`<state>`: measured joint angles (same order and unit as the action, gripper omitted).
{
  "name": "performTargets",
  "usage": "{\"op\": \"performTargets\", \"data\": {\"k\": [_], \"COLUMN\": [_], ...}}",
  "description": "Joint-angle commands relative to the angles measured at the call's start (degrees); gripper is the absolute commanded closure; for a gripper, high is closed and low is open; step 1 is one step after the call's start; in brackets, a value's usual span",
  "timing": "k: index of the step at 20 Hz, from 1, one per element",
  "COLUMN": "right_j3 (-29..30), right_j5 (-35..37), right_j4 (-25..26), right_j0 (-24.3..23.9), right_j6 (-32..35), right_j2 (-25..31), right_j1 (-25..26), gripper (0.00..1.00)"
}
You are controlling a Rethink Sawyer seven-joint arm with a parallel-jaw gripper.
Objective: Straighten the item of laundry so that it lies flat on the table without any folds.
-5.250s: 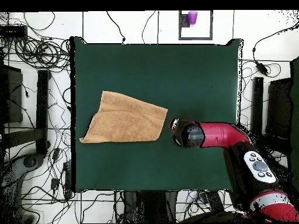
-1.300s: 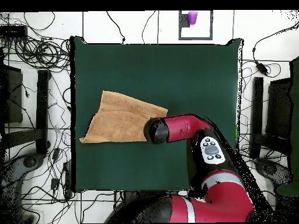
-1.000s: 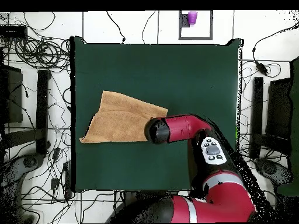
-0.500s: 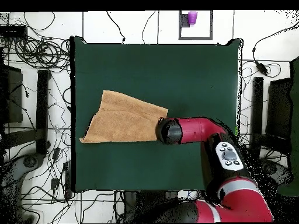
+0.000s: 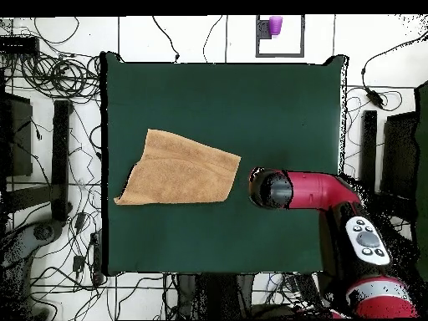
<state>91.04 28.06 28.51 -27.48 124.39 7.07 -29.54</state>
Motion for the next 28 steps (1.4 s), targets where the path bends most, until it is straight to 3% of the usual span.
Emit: {"op": "performTargets", "data": {"k": [1, 11, 17, 28], "right_j3": [1.3, 0.6, 3.9, 4.1], "right_j5": [6.5, 9.1, 10.0, 9.6], "right_j4": [-1.0, 0.6, -4.3, -10.5], "right_j0": [0.4, 0.8, 1.5, 9.9], "right_j6": [-5.1, -8.9, -4.2, 6.4], "right_j2": [5.3, 6.6, 8.7, 6.2], "right_j1": [0.7, 1.8, 0.2, -2.1], "gripper": [1.0, 1.0, 1.0, 1.0]}}
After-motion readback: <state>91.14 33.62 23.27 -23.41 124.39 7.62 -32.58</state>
